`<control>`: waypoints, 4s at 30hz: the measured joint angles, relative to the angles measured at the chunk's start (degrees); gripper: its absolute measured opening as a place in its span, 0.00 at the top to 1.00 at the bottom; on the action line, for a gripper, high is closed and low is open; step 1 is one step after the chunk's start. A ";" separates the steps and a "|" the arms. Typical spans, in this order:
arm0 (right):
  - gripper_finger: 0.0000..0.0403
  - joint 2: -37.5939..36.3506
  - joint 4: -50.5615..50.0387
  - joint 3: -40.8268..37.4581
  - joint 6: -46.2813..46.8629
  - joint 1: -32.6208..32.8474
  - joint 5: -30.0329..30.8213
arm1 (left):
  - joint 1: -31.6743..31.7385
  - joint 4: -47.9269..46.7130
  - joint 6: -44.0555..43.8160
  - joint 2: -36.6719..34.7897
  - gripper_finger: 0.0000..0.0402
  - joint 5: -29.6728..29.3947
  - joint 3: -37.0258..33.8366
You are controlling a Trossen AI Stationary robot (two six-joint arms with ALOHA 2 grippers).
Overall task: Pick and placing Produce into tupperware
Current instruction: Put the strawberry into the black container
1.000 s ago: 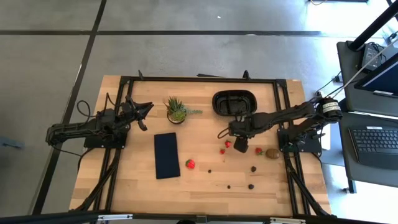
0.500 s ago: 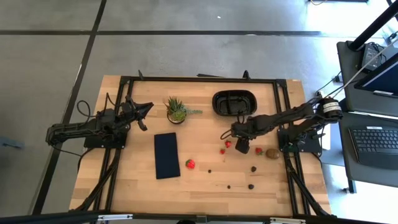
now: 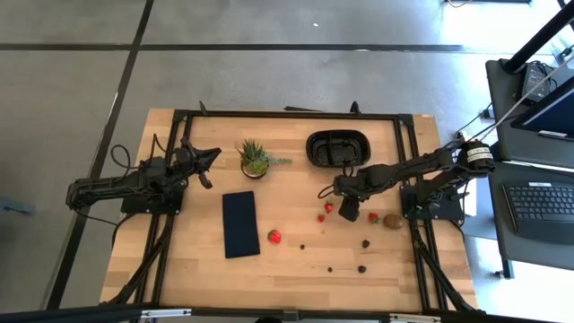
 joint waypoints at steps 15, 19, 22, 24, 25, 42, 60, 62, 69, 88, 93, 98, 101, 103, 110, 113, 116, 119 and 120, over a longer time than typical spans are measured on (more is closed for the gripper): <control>0.71 0.07 -0.13 -0.11 0.22 -0.35 -0.07 | 0.01 0.00 0.00 -0.01 0.88 0.00 0.00; 0.75 0.09 0.06 -0.11 1.31 -0.35 0.02 | -0.01 0.00 0.00 -0.01 0.86 0.00 -0.01; 0.75 0.11 0.20 -0.11 1.44 -0.35 0.04 | 0.00 -0.01 0.01 -0.01 0.85 0.00 0.00; 0.75 0.13 0.05 0.21 1.44 -0.35 0.04 | 0.01 0.00 0.00 0.01 0.84 0.00 -0.01; 0.75 0.20 -0.43 0.79 1.42 -0.37 0.03 | 0.01 0.00 0.00 -0.01 0.84 0.00 0.01; 0.75 0.28 -14.37 25.55 -10.47 -12.05 2.06 | -0.01 0.00 0.00 0.00 0.80 0.00 -0.01; 0.75 3.54 -14.32 21.68 -3.50 -34.34 3.69 | 0.00 -0.01 0.00 0.00 0.87 0.00 0.00; 0.75 4.13 -12.96 20.58 -4.48 -34.87 3.67 | 0.01 -0.02 0.00 -0.01 0.88 -0.01 0.01; 0.69 4.85 -12.11 19.47 -6.08 -35.19 3.60 | 0.00 -0.02 0.00 0.00 0.91 0.00 0.00; 0.37 4.90 -14.75 21.29 -7.50 -35.03 3.44 | 0.01 -0.02 0.00 0.01 0.88 0.00 0.01; 0.31 4.80 -24.74 25.87 -4.83 -32.24 2.67 | -0.01 -0.02 0.00 -0.01 0.85 -0.02 0.00; 0.30 4.68 -33.59 27.36 -3.73 -27.60 1.42 | 0.00 -0.02 0.00 -0.01 0.83 -0.01 0.00; 0.30 4.68 -38.00 26.95 0.35 -24.07 0.82 | 0.01 -0.02 0.00 0.01 0.81 -0.02 0.00; 0.30 4.68 -41.92 26.55 2.49 -21.26 0.00 | 0.01 -0.02 0.00 0.01 0.80 -0.01 0.01; 0.30 4.68 -44.56 24.42 2.93 -9.53 -2.19 | 0.01 -0.02 0.00 0.00 0.78 -0.02 -0.01; 0.30 4.68 -43.67 23.12 3.28 -4.68 -3.41 | 0.01 -0.01 0.00 -0.01 0.78 -0.02 0.01; 0.30 4.70 -42.19 21.62 6.46 -0.66 -5.98 | 0.01 -0.02 0.00 0.01 0.77 -0.02 0.01; 0.30 4.70 -40.50 20.17 10.92 2.64 -8.74 | 0.01 0.00 0.00 -0.01 0.76 0.00 -0.01; 0.30 4.70 -40.05 19.60 12.33 3.59 -9.39 | 0.01 -0.01 0.00 0.00 0.76 0.00 0.01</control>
